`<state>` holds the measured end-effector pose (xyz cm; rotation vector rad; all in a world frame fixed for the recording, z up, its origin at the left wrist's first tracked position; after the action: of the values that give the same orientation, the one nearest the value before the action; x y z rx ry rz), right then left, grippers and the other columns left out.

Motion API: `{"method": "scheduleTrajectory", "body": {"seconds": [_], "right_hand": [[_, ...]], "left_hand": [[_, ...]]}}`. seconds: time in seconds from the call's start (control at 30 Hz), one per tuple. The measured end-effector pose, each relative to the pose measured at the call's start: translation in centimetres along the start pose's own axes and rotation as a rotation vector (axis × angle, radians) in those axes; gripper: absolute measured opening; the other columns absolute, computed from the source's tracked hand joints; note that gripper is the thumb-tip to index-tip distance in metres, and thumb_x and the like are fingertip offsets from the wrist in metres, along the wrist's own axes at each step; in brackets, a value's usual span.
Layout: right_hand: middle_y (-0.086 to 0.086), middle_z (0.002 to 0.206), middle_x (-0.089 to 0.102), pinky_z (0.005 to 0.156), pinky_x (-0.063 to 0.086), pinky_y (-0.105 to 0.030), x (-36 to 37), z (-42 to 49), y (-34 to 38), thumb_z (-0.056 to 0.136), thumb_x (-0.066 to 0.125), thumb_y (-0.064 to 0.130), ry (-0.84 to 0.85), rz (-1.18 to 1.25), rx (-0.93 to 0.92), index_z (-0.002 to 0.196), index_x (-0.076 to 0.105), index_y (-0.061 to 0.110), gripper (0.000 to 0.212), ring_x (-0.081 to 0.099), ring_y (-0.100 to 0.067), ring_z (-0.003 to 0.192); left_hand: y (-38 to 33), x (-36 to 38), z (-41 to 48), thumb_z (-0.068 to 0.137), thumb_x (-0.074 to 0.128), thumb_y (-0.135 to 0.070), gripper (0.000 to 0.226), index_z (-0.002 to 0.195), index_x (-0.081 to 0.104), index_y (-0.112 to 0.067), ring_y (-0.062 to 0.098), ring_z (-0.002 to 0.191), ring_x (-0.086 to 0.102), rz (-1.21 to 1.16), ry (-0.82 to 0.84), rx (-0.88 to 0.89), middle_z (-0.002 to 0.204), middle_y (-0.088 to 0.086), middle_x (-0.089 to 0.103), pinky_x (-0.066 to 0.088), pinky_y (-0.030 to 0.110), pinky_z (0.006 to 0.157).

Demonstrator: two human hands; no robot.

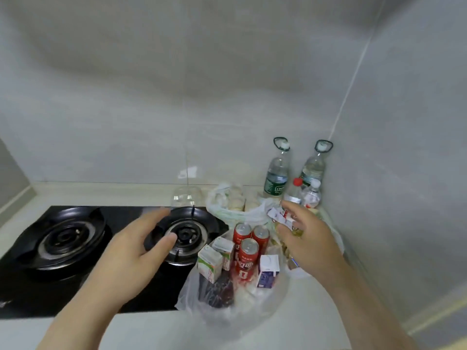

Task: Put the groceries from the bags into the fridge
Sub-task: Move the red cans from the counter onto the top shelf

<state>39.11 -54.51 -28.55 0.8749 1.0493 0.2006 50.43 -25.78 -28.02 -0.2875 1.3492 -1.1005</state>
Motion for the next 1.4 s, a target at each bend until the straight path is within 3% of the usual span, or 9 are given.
{"method": "scheduleTrajectory", "body": {"seconds": [0.27, 0.37, 0.43, 0.6, 0.7, 0.93, 1.07, 1.2, 1.4], "right_hand": [[0.015, 0.142, 0.050, 0.107, 0.044, -0.036, 3.2, 8.8, -10.8, 0.087, 0.068, 0.031, 0.218, -0.008, 0.125, 0.142, 0.046, 0.036, 0.059, 0.050, -0.011, 0.128], [0.015, 0.144, 0.048, 0.105, 0.041, -0.025, 5.2, 11.0, -13.7, 0.086, 0.070, 0.035, 0.325, -0.027, 0.124, 0.143, 0.045, 0.035, 0.063, 0.047, -0.007, 0.132], [0.013, 0.145, 0.047, 0.101, 0.036, -0.018, 6.2, 12.0, -15.1, 0.087, 0.070, 0.031, 0.382, -0.042, 0.131, 0.145, 0.044, 0.031, 0.063, 0.044, -0.005, 0.133], [0.007, 0.150, 0.044, 0.106, 0.036, -0.021, 8.7, 13.5, -16.9, 0.088, 0.068, 0.025, 0.506, -0.103, 0.133, 0.148, 0.039, 0.027, 0.066, 0.043, -0.009, 0.134], [0.007, 0.150, 0.042, 0.103, 0.032, -0.017, 10.0, 14.3, -17.0, 0.086, 0.068, 0.022, 0.591, -0.137, 0.128, 0.149, 0.037, 0.025, 0.070, 0.041, -0.009, 0.135], [0.016, 0.129, 0.058, 0.097, 0.051, -0.034, 13.7, 15.8, -18.5, 0.058, 0.063, 0.044, 0.709, -0.213, 0.123, 0.130, 0.049, 0.038, 0.074, 0.056, -0.010, 0.120], [0.013, 0.133, 0.054, 0.098, 0.045, -0.025, 13.9, 15.6, -18.6, 0.066, 0.076, 0.028, 0.684, -0.206, 0.102, 0.140, 0.042, 0.034, 0.081, 0.052, -0.010, 0.121], [0.020, 0.117, 0.062, 0.069, 0.035, -0.002, 14.0, 15.5, -19.0, 0.066, 0.079, 0.030, 0.671, -0.165, 0.112, 0.128, 0.048, 0.039, 0.070, 0.056, 0.001, 0.100], [0.027, 0.103, 0.066, 0.068, 0.038, -0.002, 14.3, 15.2, -19.2, 0.063, 0.077, 0.045, 0.637, -0.159, 0.095, 0.116, 0.057, 0.042, 0.057, 0.060, 0.011, 0.092]], "left_hand": [[-1.2, 17.0, 6.6, 0.084, 0.071, -0.031, 0.047, 0.127, 0.052, -0.038, -0.029, 0.102, 0.043, -0.056, 0.366, 0.031, 0.119, -0.037, 0.046, 0.029, -0.004, 0.086], [-0.2, 21.3, 7.8, 0.080, 0.074, -0.022, 0.049, 0.122, 0.053, -0.039, -0.025, 0.090, 0.051, -0.095, 0.398, -0.026, 0.114, -0.038, 0.048, 0.034, -0.002, 0.083], [0.9, 23.1, 8.4, 0.079, 0.071, -0.025, 0.049, 0.121, 0.053, -0.044, -0.022, 0.106, 0.048, -0.078, 0.421, -0.030, 0.119, -0.035, 0.052, 0.036, 0.002, 0.089], [3.4, 25.7, 8.7, 0.076, 0.072, -0.030, 0.042, 0.116, 0.059, -0.034, -0.006, 0.095, 0.054, 0.042, 0.491, -0.080, 0.103, -0.026, 0.057, 0.040, 0.010, 0.082], [4.5, 27.2, 8.6, 0.070, 0.071, -0.037, 0.056, 0.124, 0.056, -0.032, 0.004, 0.109, 0.052, 0.117, 0.538, -0.062, 0.117, -0.018, 0.053, 0.042, 0.018, 0.092], [5.2, 28.9, 9.0, 0.074, 0.066, -0.046, 0.046, 0.109, 0.042, -0.027, 0.017, 0.098, 0.058, 0.197, 0.479, -0.160, 0.105, -0.009, 0.058, 0.046, 0.035, 0.075], [5.6, 29.6, 8.4, 0.069, 0.067, -0.049, 0.057, 0.114, 0.039, -0.028, 0.023, 0.097, 0.062, 0.168, 0.410, -0.324, 0.102, -0.004, 0.065, 0.050, 0.038, 0.075], [5.5, 30.4, 8.4, 0.065, 0.066, -0.046, 0.053, 0.110, 0.044, -0.027, 0.022, 0.097, 0.061, 0.188, 0.394, -0.349, 0.103, -0.006, 0.063, 0.049, 0.037, 0.076], [4.8, 30.6, 8.6, 0.070, 0.063, -0.049, 0.047, 0.107, 0.045, -0.027, 0.024, 0.090, 0.064, 0.252, 0.351, -0.365, 0.094, -0.002, 0.068, 0.048, 0.034, 0.068]]}}
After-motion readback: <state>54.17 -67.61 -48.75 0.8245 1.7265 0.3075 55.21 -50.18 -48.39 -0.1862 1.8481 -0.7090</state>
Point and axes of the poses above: each hand's wrist, its own z-axis towards the middle knuckle, its own x-axis out of the palm, y = z × x, the point moved 3 cm from there along z, towards the middle knuckle
